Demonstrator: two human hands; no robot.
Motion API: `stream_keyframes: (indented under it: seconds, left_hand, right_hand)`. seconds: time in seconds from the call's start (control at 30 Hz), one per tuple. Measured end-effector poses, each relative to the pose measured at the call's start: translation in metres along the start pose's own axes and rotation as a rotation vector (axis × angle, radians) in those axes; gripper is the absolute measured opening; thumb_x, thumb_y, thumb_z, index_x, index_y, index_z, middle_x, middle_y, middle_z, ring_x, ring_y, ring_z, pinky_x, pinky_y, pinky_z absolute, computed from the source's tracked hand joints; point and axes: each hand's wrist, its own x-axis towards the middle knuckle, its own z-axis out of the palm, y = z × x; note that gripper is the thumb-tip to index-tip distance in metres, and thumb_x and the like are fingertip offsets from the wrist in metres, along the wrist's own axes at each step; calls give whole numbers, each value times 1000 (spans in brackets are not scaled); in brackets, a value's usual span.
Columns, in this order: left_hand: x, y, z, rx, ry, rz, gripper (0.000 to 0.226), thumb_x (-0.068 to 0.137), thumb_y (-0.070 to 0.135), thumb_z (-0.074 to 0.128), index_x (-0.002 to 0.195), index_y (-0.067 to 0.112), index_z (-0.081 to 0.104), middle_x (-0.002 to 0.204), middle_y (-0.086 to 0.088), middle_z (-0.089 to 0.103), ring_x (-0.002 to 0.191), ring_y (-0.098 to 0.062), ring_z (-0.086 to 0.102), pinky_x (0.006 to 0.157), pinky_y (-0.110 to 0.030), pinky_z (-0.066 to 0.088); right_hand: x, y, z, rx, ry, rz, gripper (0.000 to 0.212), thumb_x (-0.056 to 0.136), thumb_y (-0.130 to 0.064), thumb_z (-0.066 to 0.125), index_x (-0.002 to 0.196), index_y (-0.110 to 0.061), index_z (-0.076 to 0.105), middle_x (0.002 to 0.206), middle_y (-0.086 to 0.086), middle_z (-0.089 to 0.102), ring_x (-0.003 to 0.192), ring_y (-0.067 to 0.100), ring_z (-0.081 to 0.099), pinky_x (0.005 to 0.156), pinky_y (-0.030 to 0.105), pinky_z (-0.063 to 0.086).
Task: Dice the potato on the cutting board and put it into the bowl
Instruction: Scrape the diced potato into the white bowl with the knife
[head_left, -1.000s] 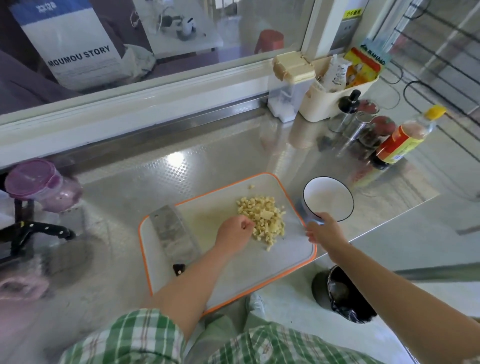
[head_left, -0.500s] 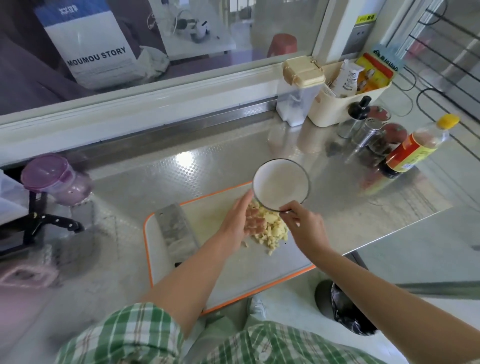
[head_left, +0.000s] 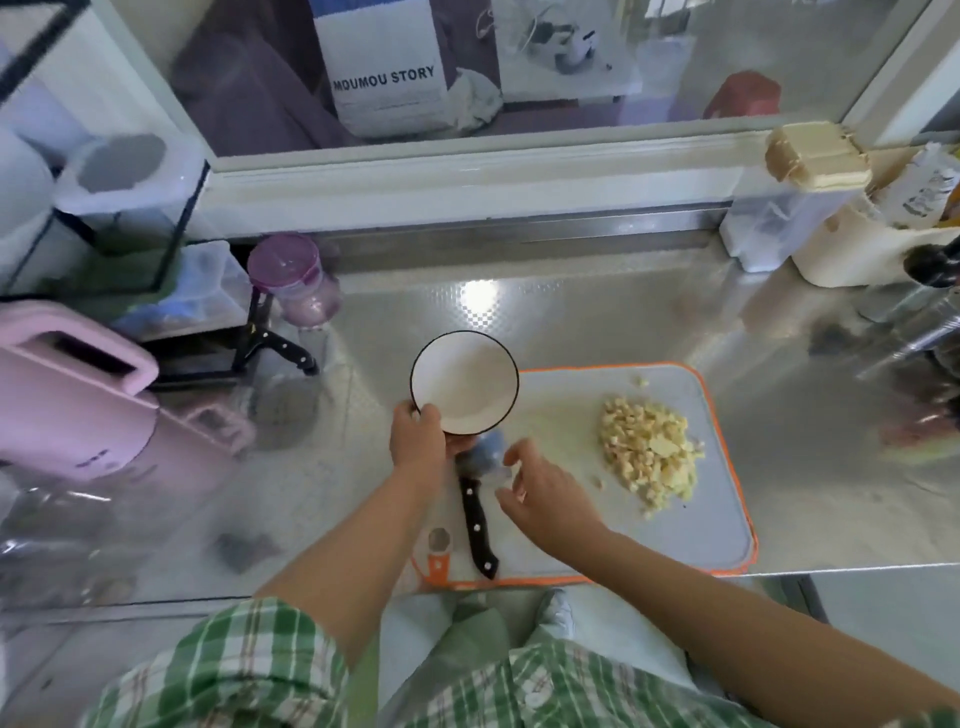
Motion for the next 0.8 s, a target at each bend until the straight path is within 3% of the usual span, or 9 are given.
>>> stream_keyframes:
  seconds: [0.07,0.17,0.3,0.43,0.53,0.7,0.8]
  left_hand:
    - [1,1,-17,-23,28,-12,23,92,2,39,113,6,47,123,-21,51,91,-41,60,44,-29,55]
    - [1,2,-34,-6,18,-50,20,92,1,37,111,4,45,124,-25,51,85,-42,61,41,-27,54]
    - [2,0,-48,7,0,-111,20,92,1,38,112,1,43,126,-28,50,92,-48,62,42,-29,54]
    - [2,4,-47,-17,-16,-152,19,91,1,36,109,1,42,122,-27,50,85,-44,60,41,-27,53]
    - [3,9,-37,-68,-18,-152,16,91,-1,35,107,2,38,116,-23,48,72,-36,59,40,-29,54]
    - [5,-3,-19,37,-84,-213,20,89,1,35,110,3,39,122,-20,49,76,-40,64,39,-28,53]
    - [4,-18,-6,111,-127,-268,35,89,1,33,123,0,39,127,-22,52,75,-40,68,38,-29,51]
  right_hand:
    - [4,-11,20,-48,-97,3,42,91,-36,59,122,-15,39,114,9,59,101,32,60,75,38,47]
    - [6,-19,40,-151,-167,33,59,84,-46,65,126,-17,35,113,8,59,99,33,62,69,36,45]
    - [8,-16,54,-145,-157,121,61,81,-33,65,129,-17,31,109,11,62,94,37,62,69,39,50]
    - [6,-6,36,55,80,204,49,83,-13,57,127,-14,35,85,7,61,79,39,62,59,34,39]
    - [2,7,14,235,214,298,34,89,-13,55,120,-19,42,67,2,54,56,26,53,50,32,35]
    - [-8,21,-19,797,264,414,13,101,-27,48,111,-20,45,57,3,42,40,17,34,40,27,31]
    - [-18,20,-34,869,322,397,8,103,-19,39,99,-13,44,59,8,45,37,19,35,39,25,32]
